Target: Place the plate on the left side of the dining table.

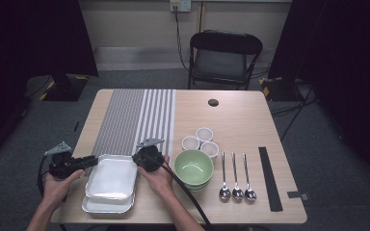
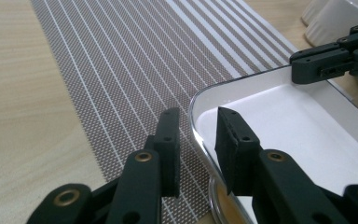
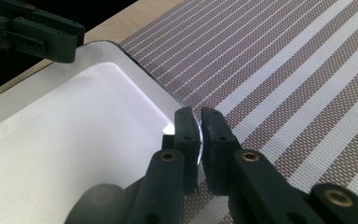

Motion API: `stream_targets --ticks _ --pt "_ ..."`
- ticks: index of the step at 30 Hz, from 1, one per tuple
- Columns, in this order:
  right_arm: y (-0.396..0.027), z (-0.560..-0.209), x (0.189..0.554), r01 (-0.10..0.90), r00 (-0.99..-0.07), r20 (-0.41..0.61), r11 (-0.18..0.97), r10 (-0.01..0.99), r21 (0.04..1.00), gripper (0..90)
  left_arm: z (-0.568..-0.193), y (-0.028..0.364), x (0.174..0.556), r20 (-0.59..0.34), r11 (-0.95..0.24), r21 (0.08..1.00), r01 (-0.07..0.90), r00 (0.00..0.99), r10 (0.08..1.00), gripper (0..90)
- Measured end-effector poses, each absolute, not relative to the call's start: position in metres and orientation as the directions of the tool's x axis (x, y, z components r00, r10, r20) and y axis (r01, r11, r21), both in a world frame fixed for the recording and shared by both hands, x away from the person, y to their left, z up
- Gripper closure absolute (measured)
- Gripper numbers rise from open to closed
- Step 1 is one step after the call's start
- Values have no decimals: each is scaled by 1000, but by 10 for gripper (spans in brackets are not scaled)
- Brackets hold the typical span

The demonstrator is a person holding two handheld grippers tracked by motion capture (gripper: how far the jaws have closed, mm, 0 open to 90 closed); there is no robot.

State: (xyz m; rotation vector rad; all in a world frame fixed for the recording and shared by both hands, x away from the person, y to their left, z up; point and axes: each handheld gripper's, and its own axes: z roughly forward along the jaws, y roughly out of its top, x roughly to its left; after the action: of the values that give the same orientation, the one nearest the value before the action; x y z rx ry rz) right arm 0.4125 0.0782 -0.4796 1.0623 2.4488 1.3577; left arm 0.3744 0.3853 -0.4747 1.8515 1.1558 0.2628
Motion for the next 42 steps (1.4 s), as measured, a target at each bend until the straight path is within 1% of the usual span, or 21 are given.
stream_targets --ticks 3,5,8,11,13,18,21,24,28,32,42 --pt "78 -479 412 509 -741 191 353 643 785 860 -476 385 375 -287 -143 777 614 546 787 752" --pt "77 -479 412 511 -741 196 349 642 786 860 -475 384 375 -267 -166 778 605 559 785 793" --pt "77 -479 412 508 -743 198 345 640 789 852 -475 384 375 -266 -159 782 602 554 789 803" --pt "79 -479 412 503 -749 204 340 630 795 801 -473 384 375 -272 -154 786 598 559 784 817" --pt "80 -480 413 506 -751 214 335 624 795 798 -473 383 376 -258 -160 790 591 559 788 821" --pt "81 -481 415 501 -754 217 329 620 800 802 -472 384 376 -275 -135 795 591 550 789 840" --pt "81 -481 414 504 -751 216 332 624 798 808 -472 384 375 -277 -134 793 594 549 789 836" --pt "79 -482 414 514 -741 222 323 634 794 817 -475 384 374 -281 -143 788 598 557 782 812" --pt "77 -484 413 517 -735 218 324 642 792 841 -477 383 374 -279 -152 782 605 558 782 737" --pt "76 -484 413 521 -732 219 323 645 790 844 -476 384 374 -284 -144 785 602 557 780 703" --pt "74 -483 412 519 -719 213 308 662 797 848 -478 384 372 -287 -148 778 610 556 780 703"
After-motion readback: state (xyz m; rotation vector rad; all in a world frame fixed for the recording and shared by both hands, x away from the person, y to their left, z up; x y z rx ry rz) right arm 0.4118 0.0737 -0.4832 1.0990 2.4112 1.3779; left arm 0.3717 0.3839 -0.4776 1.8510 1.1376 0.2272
